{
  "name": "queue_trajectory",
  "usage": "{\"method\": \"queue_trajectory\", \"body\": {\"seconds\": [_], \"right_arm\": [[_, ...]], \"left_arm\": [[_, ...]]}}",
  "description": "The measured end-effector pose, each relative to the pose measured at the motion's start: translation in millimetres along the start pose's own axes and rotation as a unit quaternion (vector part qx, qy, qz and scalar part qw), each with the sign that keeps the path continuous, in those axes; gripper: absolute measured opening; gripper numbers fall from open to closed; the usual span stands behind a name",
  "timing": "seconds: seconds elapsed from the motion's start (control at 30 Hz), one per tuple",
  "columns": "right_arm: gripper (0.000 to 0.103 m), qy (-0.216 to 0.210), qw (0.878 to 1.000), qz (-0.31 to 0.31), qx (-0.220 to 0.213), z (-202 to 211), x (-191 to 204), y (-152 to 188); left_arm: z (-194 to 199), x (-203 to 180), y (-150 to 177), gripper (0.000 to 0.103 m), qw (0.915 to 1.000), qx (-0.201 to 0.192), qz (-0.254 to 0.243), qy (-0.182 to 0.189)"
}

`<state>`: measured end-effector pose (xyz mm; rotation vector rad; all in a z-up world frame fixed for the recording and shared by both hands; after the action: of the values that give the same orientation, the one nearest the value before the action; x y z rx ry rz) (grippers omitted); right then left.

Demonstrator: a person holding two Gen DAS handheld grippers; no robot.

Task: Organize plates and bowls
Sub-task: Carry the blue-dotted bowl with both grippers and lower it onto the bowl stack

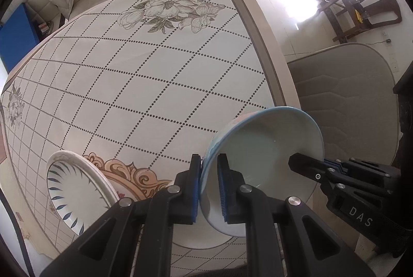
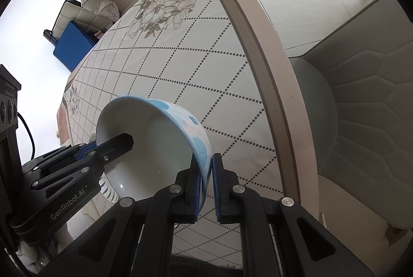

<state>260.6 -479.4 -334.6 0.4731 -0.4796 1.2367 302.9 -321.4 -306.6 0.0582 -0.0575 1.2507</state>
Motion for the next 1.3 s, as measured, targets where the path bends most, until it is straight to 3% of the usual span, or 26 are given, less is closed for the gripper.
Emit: {"method": "queue_trajectory", "body": {"seconds": [0.43, 0.8, 1.3], "right_arm": [[0.010, 0.010, 0.997, 0.055, 0.045, -35, 59, 63], [0.010, 0.043, 0.994, 0.059, 0.076, -63, 49, 70], [0.011, 0.062, 0.991, 0.065, 0.094, -75, 45, 59]], "left_arm": [[-9, 44, 69, 0.011, 0.9988, 0.022, 0.045, 0.001], [-42, 40, 88, 0.011, 0.9970, 0.053, 0.056, 0.003], [-52, 42, 84, 0.012, 0.9953, 0.069, 0.068, 0.009]]}}
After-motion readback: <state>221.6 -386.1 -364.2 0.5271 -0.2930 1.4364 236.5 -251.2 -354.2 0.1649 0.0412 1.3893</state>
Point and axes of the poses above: each gripper's, at about its wrist camera, not at the fingertips, and z roughly against the way its jaws point, x to its left, y to its underside, the point moved 3 cm from there along -z, roughly the way its jaws point, and after that the axes turned 11 degrees about -y, right-handed, at the moved point
